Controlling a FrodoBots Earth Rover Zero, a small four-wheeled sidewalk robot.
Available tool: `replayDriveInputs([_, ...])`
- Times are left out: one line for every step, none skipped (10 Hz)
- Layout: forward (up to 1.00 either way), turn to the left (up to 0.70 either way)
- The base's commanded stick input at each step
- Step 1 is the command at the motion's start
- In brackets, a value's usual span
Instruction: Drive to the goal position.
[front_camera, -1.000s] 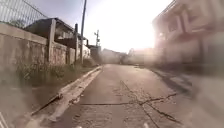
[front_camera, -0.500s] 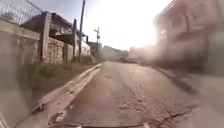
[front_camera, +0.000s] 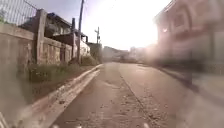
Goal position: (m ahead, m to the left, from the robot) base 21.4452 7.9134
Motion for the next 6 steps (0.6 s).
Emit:
replayDriveInputs([1.00,0.00])
replayDriveInputs([1.00,0.00])
replayDriveInputs([1.00,0.00])
replayDriveInputs([1.00,0.00])
replayDriveInputs([1.00,0.00])
replayDriveInputs([1.00,0.00])
